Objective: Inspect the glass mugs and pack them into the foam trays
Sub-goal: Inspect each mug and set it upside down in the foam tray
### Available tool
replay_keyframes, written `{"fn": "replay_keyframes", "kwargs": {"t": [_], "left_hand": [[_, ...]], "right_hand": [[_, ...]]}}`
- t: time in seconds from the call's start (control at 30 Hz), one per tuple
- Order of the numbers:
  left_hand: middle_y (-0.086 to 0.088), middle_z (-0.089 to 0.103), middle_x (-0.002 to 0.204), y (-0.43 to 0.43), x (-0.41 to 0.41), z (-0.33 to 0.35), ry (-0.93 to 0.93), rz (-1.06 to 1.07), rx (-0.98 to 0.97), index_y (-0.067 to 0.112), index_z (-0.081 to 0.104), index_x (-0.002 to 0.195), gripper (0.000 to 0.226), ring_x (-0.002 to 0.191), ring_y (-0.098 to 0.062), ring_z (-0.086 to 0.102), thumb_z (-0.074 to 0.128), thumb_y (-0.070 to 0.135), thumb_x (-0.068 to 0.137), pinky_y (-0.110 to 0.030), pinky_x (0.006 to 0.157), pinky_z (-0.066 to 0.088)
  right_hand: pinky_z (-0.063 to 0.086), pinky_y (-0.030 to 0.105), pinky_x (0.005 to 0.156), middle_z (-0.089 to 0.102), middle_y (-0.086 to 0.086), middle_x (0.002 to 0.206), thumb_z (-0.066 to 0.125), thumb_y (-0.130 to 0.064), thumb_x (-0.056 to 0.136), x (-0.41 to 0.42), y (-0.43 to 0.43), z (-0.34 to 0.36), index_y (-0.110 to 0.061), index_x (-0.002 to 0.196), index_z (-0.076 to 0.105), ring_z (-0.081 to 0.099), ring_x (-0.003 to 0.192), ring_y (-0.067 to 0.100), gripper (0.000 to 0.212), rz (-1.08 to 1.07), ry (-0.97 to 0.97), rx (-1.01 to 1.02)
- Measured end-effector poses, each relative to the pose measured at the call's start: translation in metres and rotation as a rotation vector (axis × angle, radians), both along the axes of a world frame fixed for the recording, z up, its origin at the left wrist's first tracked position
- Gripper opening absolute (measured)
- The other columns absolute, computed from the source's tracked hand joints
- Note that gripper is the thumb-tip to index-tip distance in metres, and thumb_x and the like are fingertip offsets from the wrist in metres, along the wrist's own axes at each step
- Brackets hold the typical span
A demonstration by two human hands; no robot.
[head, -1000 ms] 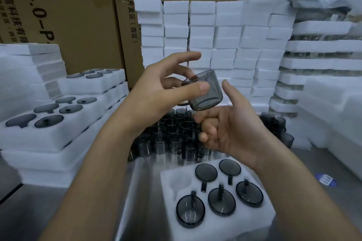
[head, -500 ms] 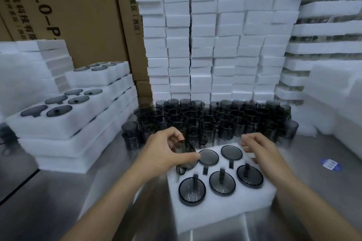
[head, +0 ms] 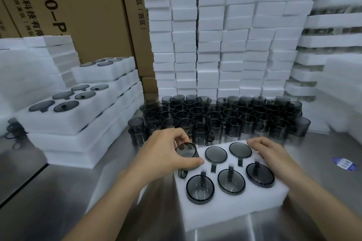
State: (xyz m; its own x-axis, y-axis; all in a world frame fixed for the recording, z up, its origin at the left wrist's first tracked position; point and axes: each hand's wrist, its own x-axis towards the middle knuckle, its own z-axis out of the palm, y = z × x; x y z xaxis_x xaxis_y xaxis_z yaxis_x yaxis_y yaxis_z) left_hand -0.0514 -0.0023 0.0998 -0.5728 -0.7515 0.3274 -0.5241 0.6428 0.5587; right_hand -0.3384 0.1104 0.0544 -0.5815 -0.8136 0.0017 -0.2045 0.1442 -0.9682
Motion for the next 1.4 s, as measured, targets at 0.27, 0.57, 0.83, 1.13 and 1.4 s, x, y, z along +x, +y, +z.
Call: {"fn": "replay_keyframes", "kwargs": {"t": [0.27,0.57,0.83,1.13,1.4], "left_hand": [[0.031,0.052,0.121,0.014,-0.003,0.002,-0.221,-0.114,0.06,0.051,0.052,0.109,0.063,0.122,0.007,0.042,0.062,0.097,0.068,-0.034,0.105,0.045],[0.033,-0.018,0.17,0.037,-0.016,-0.008,-0.414,-0.238,0.076,0.044,-0.007,0.168,0.087,0.147,0.02,-0.03,-0.003,0.088,0.093,-0.033,0.131,-0.015],[0.029,-0.027,0.169,0.033,-0.022,-0.022,-0.501,-0.231,0.015,0.041,-0.016,0.166,0.102,0.144,0.019,-0.036,-0.005,0.099,0.084,-0.032,0.128,-0.022],[0.031,0.009,0.173,0.06,0.011,-0.053,0.108,0.168,0.444,0.054,0.017,0.165,0.083,0.153,0.014,-0.003,0.046,0.079,0.092,-0.028,0.13,0.008],[0.011,0.077,0.129,0.118,-0.011,-0.02,0.929,0.148,0.719,0.04,0.047,0.157,0.09,0.113,-0.007,0.075,0.082,0.008,0.08,-0.021,0.08,0.062]], "right_hand": [[0.051,0.033,0.088,0.079,-0.015,0.09,0.07,-0.027,0.1,-0.002,0.0,-0.002,-0.037,0.084,0.08,0.071,0.099,0.015,0.022,-0.002,-0.002,-0.013],[0.052,0.044,0.104,0.081,-0.006,0.098,0.068,-0.029,0.102,-0.001,0.001,-0.001,-0.029,0.087,0.081,0.073,0.105,0.022,0.02,-0.006,-0.024,-0.005],[0.048,0.051,0.112,0.078,-0.001,0.111,0.067,-0.035,0.102,0.004,0.006,0.001,-0.033,0.087,0.08,0.07,0.112,0.022,0.02,0.021,-0.029,-0.001],[0.047,0.03,0.081,0.076,-0.002,0.104,0.064,-0.038,0.103,0.003,0.008,0.001,-0.026,0.097,0.076,0.068,0.101,0.014,0.018,0.017,0.084,0.058],[0.062,0.037,0.068,0.082,0.007,0.099,0.072,-0.048,0.092,0.017,0.018,0.025,-0.023,0.102,0.085,0.08,0.088,0.024,0.03,0.105,-0.308,-0.041]]}}
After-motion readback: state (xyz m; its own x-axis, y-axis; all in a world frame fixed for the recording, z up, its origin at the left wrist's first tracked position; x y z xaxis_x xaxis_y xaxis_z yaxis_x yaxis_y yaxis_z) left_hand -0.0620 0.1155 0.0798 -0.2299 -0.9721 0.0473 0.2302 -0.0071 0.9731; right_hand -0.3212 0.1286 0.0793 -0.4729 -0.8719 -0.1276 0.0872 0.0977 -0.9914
